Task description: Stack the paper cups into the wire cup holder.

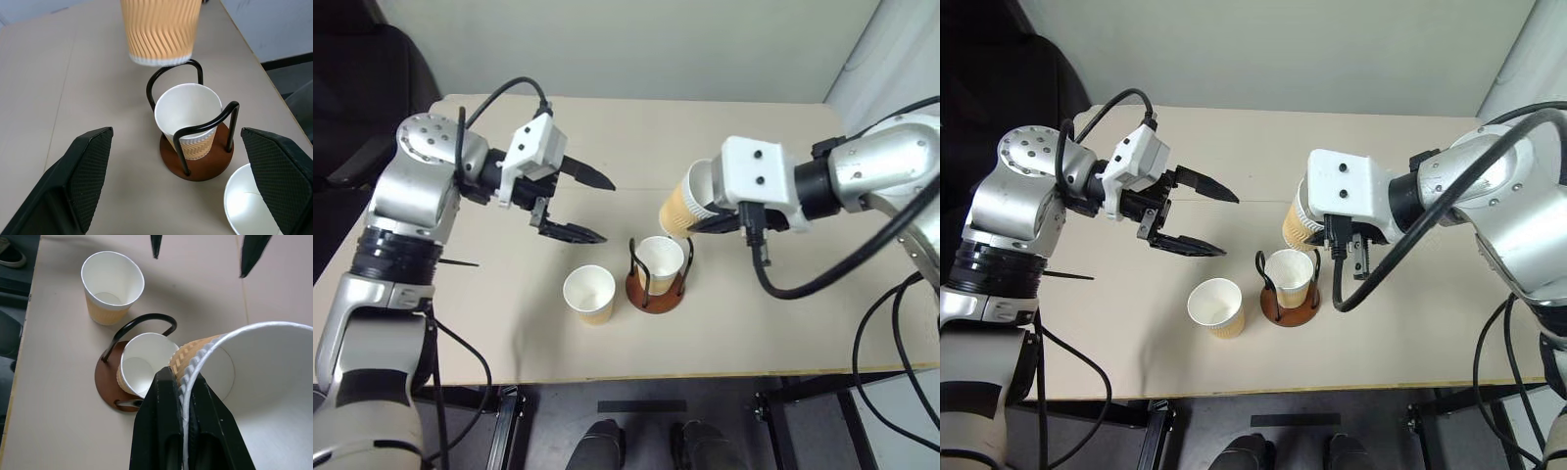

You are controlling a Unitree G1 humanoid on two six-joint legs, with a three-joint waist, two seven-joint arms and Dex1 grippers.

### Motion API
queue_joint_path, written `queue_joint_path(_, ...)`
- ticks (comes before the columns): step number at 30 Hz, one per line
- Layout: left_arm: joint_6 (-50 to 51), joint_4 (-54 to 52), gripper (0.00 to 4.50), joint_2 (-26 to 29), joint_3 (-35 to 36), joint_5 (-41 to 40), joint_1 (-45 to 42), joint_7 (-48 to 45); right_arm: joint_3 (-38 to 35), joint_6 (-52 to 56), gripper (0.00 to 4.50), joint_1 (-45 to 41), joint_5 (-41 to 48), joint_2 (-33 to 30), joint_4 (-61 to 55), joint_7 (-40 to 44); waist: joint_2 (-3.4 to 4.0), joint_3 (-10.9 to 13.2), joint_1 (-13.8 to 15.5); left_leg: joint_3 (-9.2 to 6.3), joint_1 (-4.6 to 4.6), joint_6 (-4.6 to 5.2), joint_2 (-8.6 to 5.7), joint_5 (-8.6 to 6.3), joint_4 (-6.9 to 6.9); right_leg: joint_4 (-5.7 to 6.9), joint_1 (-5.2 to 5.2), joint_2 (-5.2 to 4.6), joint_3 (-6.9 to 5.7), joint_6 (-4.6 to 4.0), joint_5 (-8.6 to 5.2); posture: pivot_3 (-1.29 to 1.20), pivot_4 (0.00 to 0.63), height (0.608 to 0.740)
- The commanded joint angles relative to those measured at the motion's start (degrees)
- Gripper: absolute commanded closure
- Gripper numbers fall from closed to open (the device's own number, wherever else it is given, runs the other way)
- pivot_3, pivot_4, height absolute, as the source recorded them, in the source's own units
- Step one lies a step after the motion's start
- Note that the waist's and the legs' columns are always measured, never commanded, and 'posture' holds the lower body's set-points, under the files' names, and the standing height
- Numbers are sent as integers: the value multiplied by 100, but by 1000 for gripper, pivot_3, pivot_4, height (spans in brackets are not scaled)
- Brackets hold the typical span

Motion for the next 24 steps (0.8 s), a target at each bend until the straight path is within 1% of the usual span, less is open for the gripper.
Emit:
queue_joint_path(1,-125,-13,0,77,38,-54,-167,-194,60,-167,4463,-205,-172,116,58,70,0,0,-3,0,0,0,0,0,0,1,-1,0,0,0,0,0,150,740)
queue_joint_path(14,-172,55,0,74,-6,-65,-213,-194,267,-40,4463,-240,-297,648,66,88,0,0,-15,0,-1,0,0,0,-1,-1,-2,0,-1,-3,-1,0,150,740)
queue_joint_path(24,-169,45,0,76,-18,-91,-223,-194,477,-52,4463,139,-415,591,-72,93,0,0,-18,0,-2,0,0,0,-2,-2,-2,0,0,-3,-2,0,150,740)
